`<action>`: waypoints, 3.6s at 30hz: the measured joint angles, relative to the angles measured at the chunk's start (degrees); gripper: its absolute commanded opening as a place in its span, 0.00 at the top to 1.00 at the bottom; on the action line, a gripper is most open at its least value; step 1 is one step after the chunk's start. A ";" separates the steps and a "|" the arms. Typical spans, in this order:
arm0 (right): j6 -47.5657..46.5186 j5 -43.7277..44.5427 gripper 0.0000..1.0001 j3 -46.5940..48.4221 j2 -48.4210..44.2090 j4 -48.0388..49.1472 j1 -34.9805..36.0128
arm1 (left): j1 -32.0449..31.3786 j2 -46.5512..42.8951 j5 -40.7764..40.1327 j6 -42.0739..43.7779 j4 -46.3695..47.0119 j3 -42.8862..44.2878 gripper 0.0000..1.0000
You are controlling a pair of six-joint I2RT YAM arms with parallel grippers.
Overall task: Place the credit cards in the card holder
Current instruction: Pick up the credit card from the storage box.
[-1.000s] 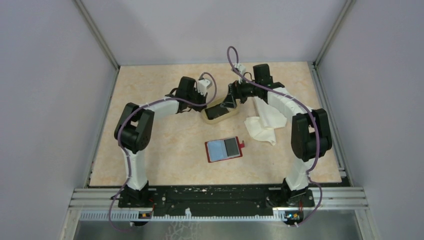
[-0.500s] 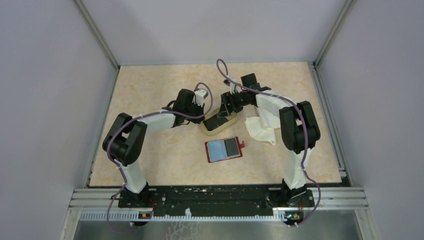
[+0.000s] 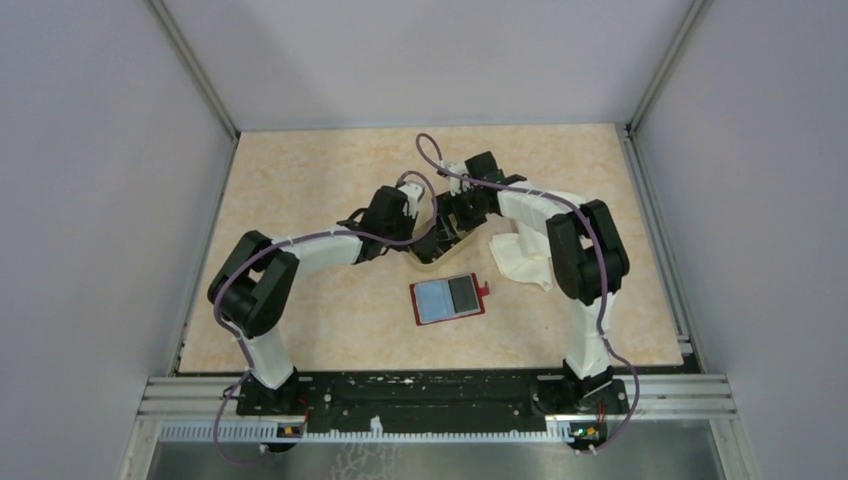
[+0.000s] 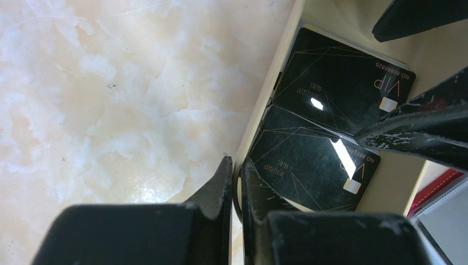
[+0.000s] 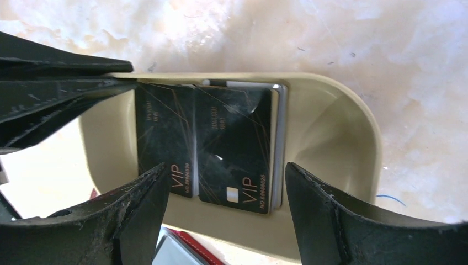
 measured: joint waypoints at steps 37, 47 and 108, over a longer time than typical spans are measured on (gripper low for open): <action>9.01 -11.30 0.76 1.38 3.19 5.18 -2.36 | -0.13 0.00 -2.27 1.31 -1.88 0.57 1.00; 9.57 -17.40 0.63 1.44 4.44 3.54 -0.79 | -0.22 1.07 -3.10 1.81 -3.10 2.78 1.00; 12.63 -24.72 0.73 2.08 7.98 3.26 -8.92 | 2.05 -7.72 6.86 -1.46 -0.42 -0.26 0.46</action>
